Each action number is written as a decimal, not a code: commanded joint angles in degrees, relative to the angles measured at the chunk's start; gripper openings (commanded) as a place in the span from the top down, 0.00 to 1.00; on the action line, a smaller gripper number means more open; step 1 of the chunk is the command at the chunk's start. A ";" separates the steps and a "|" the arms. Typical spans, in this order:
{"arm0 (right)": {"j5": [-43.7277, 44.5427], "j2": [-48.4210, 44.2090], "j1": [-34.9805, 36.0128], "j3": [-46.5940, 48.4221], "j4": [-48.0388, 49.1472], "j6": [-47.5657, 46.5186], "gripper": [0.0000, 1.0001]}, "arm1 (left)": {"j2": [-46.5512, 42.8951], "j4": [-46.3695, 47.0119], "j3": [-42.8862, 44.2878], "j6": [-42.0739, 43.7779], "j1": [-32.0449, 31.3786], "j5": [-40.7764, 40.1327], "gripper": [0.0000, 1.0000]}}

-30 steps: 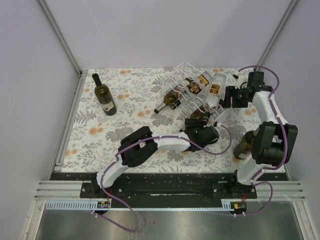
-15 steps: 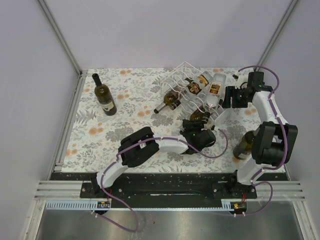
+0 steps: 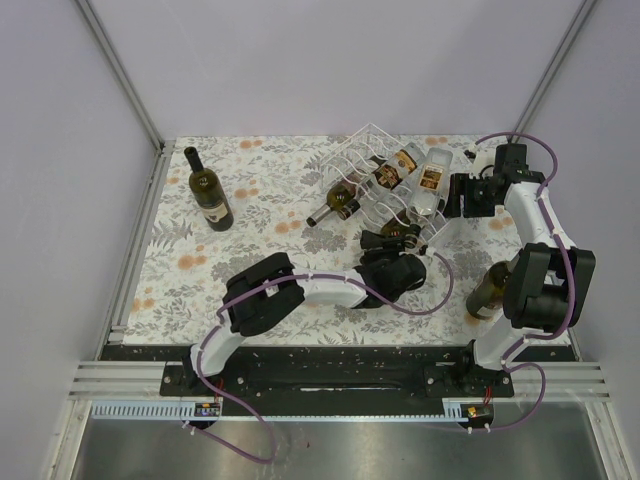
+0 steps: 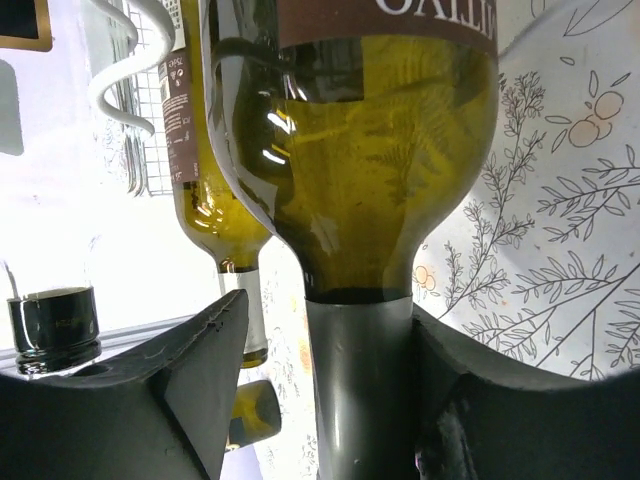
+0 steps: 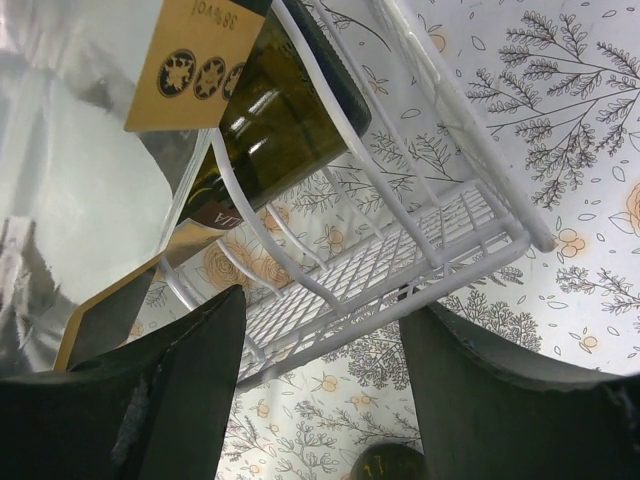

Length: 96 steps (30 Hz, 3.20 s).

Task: Put the wine bottle on the wine rack
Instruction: Move the wine rack to the center of the board.

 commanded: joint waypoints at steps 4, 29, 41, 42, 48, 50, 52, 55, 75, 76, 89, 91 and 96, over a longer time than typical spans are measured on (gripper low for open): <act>-2.96 -0.25 1.28 1.52 -2.91 -0.14 0.30 | -5.41 2.13 -2.66 0.11 -1.01 -2.04 0.38; -2.79 -0.08 1.28 1.44 -3.00 -0.23 0.30 | -12.44 -5.52 -10.40 -6.75 -2.24 0.15 0.38; -3.22 -0.60 1.28 1.26 -3.00 -0.14 0.30 | -5.68 -4.82 -4.96 -5.62 -2.15 0.86 0.37; -3.23 -0.52 1.28 1.26 -2.91 -0.06 0.30 | -5.15 -4.38 -4.52 -5.26 -2.15 0.86 0.37; -3.31 -0.87 1.28 1.08 -2.91 -0.06 0.30 | -2.51 -2.89 -0.74 -3.50 -2.15 0.59 0.37; -3.40 -0.78 1.28 1.08 -2.91 -0.14 0.30 | -2.34 -2.80 -0.03 -3.68 -2.15 0.77 0.37; -3.40 -0.78 1.28 1.08 -2.91 -0.14 0.30 | -1.99 -2.71 0.85 -3.42 -2.15 0.60 0.37; -3.31 -0.87 1.28 1.08 -3.00 -0.14 0.30 | -2.16 -2.10 1.02 -3.06 -2.15 0.59 0.36; -4.02 -1.13 1.28 2.58 -4.49 -0.32 0.30 | -3.65 0.37 -2.05 -1.92 -1.97 -0.11 0.36; -4.10 -1.30 1.28 2.66 -4.58 -0.32 0.30 | -3.83 0.37 -2.31 -2.01 -2.06 -0.11 0.37; -2.35 -5.52 1.28 7.49 -8.18 -0.76 0.21 | -2.86 -0.51 -0.30 -1.83 -1.97 0.07 0.37; -1.56 -5.96 1.28 8.64 -9.06 -1.19 0.21 | -2.95 -0.51 -0.03 -1.83 -1.97 0.16 0.37; -0.59 -8.16 1.28 10.31 -11.35 -2.34 0.20 | -2.78 -0.51 0.76 -1.57 -1.97 0.24 0.36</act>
